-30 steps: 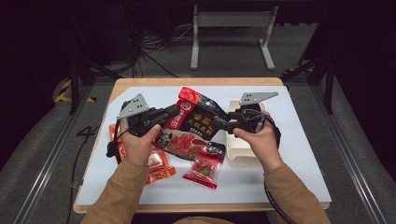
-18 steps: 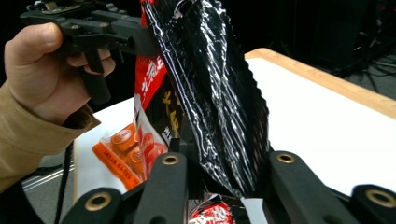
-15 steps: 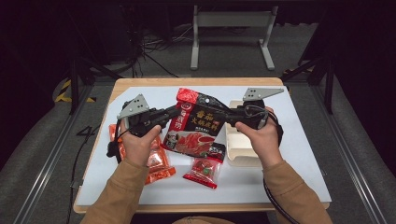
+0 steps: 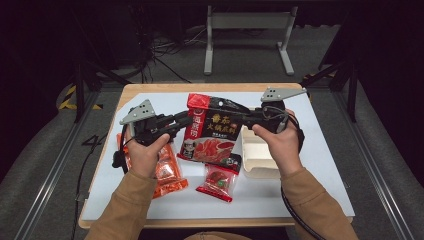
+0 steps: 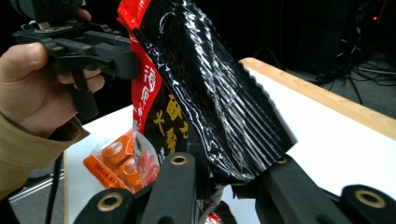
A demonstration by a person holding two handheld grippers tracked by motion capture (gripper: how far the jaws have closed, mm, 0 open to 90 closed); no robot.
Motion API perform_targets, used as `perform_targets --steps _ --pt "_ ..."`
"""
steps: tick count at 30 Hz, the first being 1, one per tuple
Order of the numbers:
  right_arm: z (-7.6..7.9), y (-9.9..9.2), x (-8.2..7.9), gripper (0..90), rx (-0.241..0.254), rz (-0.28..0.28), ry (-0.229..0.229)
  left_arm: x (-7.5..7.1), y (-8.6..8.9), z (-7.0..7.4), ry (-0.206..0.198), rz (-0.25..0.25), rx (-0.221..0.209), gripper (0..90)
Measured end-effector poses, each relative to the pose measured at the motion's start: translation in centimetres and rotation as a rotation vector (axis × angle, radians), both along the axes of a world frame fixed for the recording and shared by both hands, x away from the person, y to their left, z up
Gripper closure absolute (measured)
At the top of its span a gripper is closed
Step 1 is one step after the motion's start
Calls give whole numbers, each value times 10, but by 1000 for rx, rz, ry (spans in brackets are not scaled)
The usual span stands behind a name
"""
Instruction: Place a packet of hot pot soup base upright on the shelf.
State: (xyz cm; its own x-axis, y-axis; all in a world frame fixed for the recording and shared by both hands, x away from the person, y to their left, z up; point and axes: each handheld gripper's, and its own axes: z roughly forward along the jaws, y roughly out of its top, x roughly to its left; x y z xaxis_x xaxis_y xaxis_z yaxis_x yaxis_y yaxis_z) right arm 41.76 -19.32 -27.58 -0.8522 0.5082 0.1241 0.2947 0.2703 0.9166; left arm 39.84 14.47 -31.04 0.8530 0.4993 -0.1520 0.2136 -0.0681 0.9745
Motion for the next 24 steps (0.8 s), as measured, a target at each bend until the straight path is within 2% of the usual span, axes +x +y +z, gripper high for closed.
perform_targets --steps 2,4,7,13,24 --pt "2 -1 1 805 -6 -4 -6 -1 1 1 -1 7 13 672" --pt "10 -4 2 805 -13 -15 -23 -2 3 1 0 14 42 596" --pt "16 -8 4 804 -17 -25 -30 -4 7 2 -5 37 91 571" --pt "31 -17 9 803 -45 -56 -65 -5 19 -1 7 65 106 547" --pt "48 -38 19 800 -84 -106 -105 -5 31 -7 24 122 136 510"
